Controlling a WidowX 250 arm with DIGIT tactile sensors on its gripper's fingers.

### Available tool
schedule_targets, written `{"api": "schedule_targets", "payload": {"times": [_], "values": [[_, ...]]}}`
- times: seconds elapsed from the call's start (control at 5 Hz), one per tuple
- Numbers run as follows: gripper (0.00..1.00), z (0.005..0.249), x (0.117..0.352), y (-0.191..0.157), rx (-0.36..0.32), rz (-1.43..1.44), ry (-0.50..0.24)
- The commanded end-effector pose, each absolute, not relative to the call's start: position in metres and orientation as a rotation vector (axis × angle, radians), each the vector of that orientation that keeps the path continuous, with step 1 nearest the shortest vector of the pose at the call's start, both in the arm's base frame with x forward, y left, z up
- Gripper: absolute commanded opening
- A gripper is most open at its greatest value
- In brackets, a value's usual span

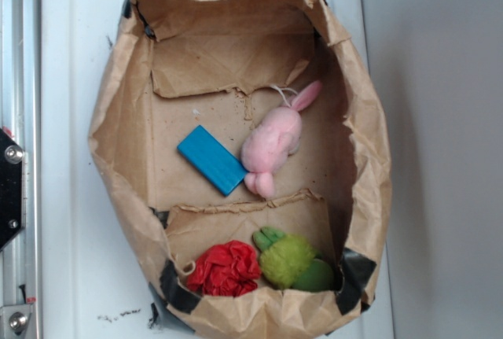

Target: Grab the pink bunny.

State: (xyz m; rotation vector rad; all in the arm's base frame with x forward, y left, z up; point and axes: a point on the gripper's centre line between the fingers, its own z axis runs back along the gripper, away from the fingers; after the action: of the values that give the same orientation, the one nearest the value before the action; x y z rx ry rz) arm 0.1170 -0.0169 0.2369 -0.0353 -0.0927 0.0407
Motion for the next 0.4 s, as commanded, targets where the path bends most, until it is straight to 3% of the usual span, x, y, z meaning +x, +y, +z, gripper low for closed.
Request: {"api": "schedule_targets", "payload": {"times": [0.0, 0.2], "values": [[1.00, 0.237, 0.117, -0.017, -0.035, 0.041, -0.093], [1.00, 0.231, 0.167, -0.011, -0.039, 0.200, -0.079]]}}
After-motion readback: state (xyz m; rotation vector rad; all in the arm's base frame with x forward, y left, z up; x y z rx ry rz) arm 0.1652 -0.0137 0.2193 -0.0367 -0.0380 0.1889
